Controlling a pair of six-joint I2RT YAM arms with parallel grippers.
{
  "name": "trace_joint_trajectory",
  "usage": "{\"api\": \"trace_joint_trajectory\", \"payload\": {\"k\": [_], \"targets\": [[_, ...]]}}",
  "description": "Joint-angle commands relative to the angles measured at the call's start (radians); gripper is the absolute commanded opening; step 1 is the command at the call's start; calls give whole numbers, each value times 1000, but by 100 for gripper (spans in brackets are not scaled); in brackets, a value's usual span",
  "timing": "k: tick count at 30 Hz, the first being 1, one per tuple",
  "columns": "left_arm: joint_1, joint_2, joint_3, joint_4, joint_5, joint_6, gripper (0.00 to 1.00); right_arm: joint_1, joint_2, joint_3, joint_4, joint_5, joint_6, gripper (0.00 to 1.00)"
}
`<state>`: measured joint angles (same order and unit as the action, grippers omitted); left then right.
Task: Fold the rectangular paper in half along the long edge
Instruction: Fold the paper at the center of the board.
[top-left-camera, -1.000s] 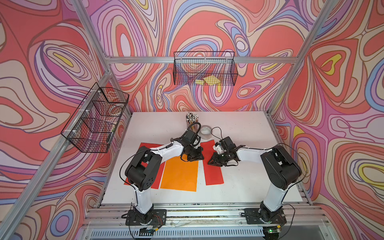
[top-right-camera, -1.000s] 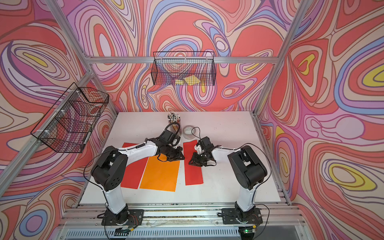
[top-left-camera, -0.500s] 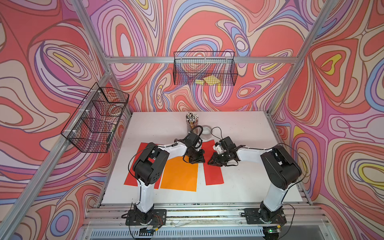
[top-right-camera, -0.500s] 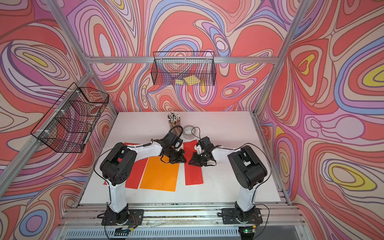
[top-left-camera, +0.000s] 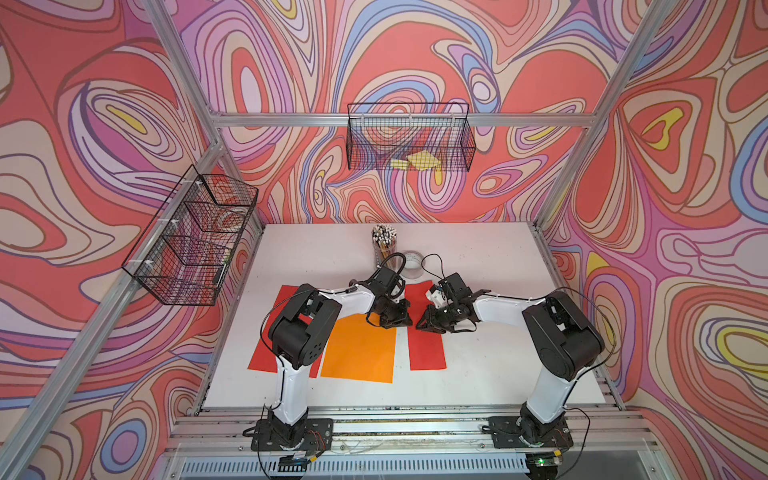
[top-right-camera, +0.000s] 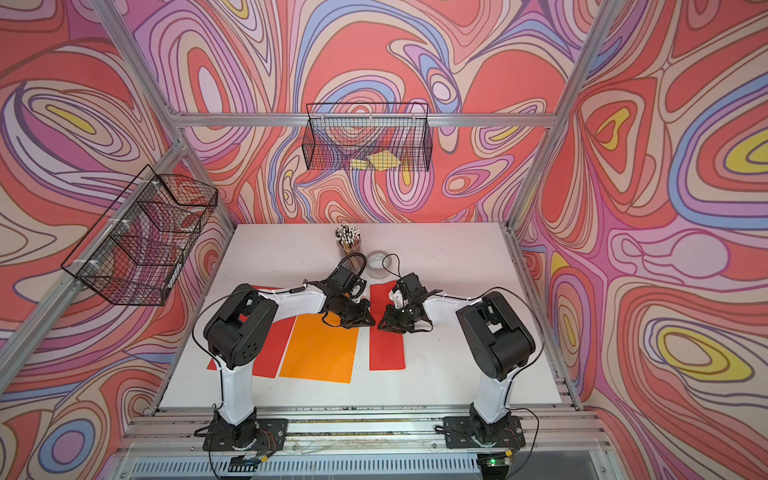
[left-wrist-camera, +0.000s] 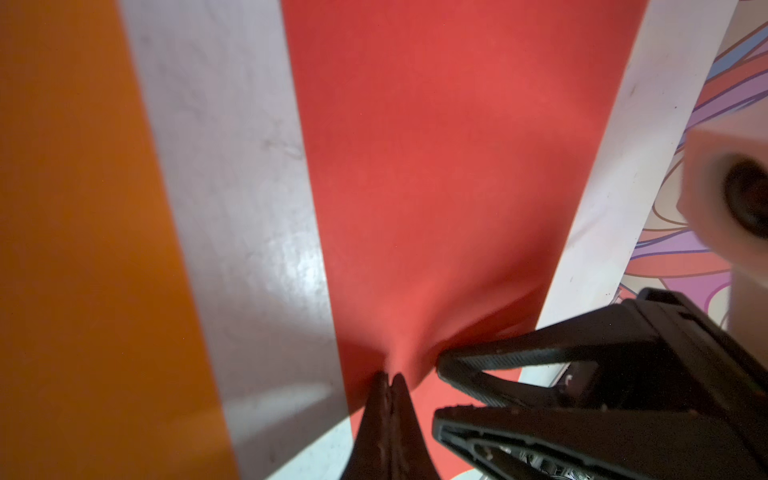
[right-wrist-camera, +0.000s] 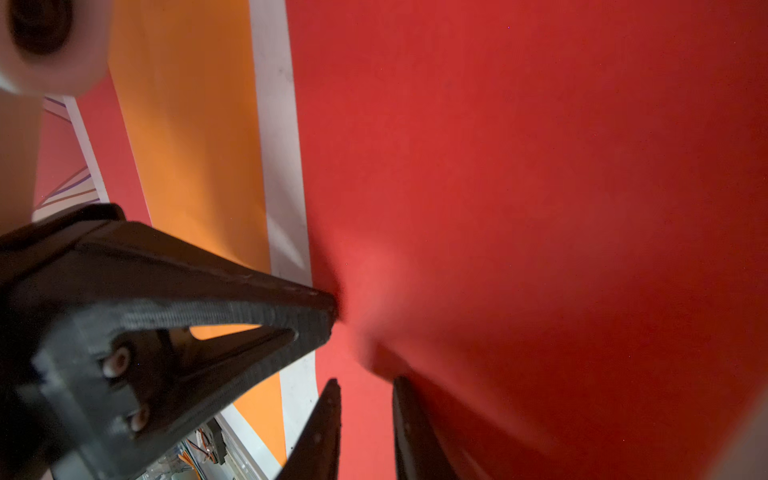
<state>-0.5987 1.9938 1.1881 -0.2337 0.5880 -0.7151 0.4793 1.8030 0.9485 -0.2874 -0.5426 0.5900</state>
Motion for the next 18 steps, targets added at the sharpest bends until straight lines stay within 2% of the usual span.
{"api": "trace_joint_trajectory", "payload": {"k": [1,5,9,14,18], "targets": [[-7,30,-24,2,-13,-12,0,4,-69,19,-134,83,-10,31],[-7,31,-28,-1,-14,-9,0,-15,-221,65,-227,184,-12,50],[-7,31,-36,2,-16,-10,0,-113,-349,53,-267,210,2,60],[-7,26,-41,11,-16,-14,0,-150,-320,35,-318,188,-54,61],[-8,24,-40,8,-15,-12,0,-150,-292,-52,-235,147,-38,60]]}}
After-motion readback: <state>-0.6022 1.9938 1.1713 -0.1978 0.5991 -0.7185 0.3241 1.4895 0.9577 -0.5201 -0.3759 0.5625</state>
